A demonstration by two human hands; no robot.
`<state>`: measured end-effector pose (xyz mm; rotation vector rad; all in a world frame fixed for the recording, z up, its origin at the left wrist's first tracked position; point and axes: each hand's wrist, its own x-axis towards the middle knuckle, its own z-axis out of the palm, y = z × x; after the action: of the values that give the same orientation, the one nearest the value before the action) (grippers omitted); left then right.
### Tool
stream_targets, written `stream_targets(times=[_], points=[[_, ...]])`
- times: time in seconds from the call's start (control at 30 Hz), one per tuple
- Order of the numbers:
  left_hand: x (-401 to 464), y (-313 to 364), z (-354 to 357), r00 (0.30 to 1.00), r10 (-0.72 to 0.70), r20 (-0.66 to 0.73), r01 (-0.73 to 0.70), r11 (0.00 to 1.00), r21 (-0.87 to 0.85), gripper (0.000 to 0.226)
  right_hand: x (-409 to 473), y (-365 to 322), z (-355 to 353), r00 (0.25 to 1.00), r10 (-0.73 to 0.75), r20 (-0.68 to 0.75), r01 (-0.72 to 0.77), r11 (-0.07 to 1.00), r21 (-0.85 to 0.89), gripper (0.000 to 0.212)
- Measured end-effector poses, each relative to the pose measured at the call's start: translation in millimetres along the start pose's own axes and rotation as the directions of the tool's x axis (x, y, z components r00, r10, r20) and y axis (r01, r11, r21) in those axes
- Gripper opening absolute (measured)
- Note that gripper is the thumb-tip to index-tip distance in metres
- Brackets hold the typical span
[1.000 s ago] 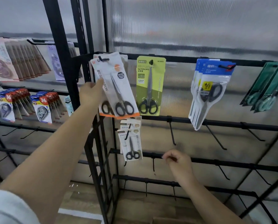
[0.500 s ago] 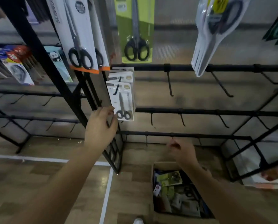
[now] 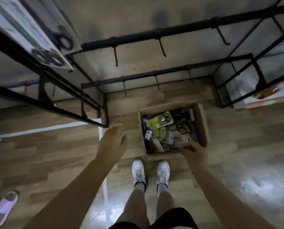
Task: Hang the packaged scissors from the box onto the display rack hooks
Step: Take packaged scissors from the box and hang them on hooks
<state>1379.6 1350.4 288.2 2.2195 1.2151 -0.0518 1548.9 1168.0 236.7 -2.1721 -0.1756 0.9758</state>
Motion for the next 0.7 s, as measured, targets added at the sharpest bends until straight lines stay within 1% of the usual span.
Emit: stream_targets(times=[0.07,0.13,0.23,0.3,0.37,0.43,0.5,0.6,0.67,0.7], points=[[11,-4,36,0.995,-0.005,0.096,0.004,1.0,0.013,0.034,11,28,4,0.995,0.086,-0.042,-0.082,0.993,0.089,0.025],[24,-10,72,0.984,-0.016,0.175,0.011,0.999,0.031,0.036,23,51,8,0.979,0.186,-0.081,-0.171,0.971,0.165,0.027],[47,-23,130,0.967,-0.04,0.252,0.023,0.997,0.073,0.027,51,87,28,0.968,0.245,-0.057,-0.231,0.955,0.187,0.019],[65,-34,175,0.954,-0.041,0.296,0.021,0.997,0.072,0.026,78,115,52,0.957,0.286,-0.034,-0.273,0.938,0.212,0.029],[87,-44,223,0.947,-0.043,0.318,0.02,0.997,0.073,0.026,111,142,79,0.942,0.334,-0.03,-0.315,0.912,0.264,0.03],[114,-51,273,0.936,-0.044,0.348,0.014,0.996,0.09,0.028,148,166,101,0.911,0.413,-0.001,-0.382,0.841,0.383,0.021],[151,-61,326,0.913,-0.014,0.407,-0.039,0.992,0.123,0.032,189,194,119,0.873,0.484,0.053,-0.443,0.745,0.499,0.016],[210,-76,401,0.885,0.039,0.465,-0.114,0.984,0.134,0.043,256,236,141,0.809,0.58,0.093,-0.51,0.616,0.6,0.028],[245,-83,443,0.894,0.075,0.443,-0.154,0.978,0.144,0.061,301,260,151,0.738,0.667,0.098,-0.532,0.488,0.692,0.042],[261,-86,460,0.901,0.09,0.424,-0.17,0.973,0.155,0.072,323,271,157,0.719,0.691,0.07,-0.507,0.453,0.733,0.046]])
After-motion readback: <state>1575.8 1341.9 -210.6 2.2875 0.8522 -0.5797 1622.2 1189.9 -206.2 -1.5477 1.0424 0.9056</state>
